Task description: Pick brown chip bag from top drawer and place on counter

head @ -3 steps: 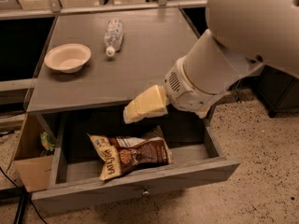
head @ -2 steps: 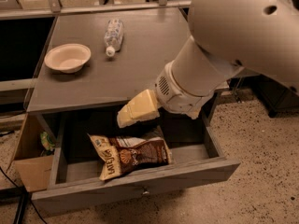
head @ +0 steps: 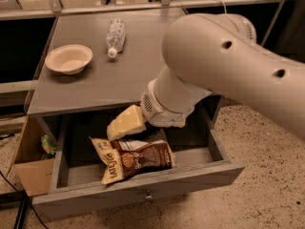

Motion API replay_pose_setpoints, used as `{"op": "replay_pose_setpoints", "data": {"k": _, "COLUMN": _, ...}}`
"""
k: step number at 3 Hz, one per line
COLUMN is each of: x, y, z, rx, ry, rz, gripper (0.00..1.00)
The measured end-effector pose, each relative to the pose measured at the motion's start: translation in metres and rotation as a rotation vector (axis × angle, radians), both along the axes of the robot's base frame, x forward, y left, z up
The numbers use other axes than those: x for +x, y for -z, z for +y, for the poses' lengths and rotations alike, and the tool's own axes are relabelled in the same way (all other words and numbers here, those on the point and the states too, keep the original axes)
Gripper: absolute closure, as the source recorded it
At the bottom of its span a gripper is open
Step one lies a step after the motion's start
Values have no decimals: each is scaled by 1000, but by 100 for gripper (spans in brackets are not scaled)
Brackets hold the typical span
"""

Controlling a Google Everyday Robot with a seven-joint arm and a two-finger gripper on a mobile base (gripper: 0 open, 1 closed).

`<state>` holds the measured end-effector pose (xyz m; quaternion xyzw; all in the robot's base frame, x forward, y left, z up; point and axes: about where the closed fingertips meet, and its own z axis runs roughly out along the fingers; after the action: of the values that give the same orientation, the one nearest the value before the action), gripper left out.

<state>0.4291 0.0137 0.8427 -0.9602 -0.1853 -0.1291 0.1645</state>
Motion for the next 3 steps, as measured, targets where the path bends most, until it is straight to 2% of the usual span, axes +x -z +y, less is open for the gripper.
{"op": "replay_pose_setpoints", "data": {"k": 1, "x": 6, "y": 21, "z": 14, "rx": -12, "ry": 15, "rz": -28, "gripper": 0}}
{"op": "replay_pose_setpoints", "data": {"k": 2, "x": 10, "y": 43, "z": 24, "rx": -30, "ry": 37, "rz": -35, "gripper": 0}}
{"op": "replay_pose_setpoints", "data": {"k": 3, "x": 5, "y": 84, "z": 52, "rx": -60, "ry": 14, "rz": -4, "gripper": 0}}
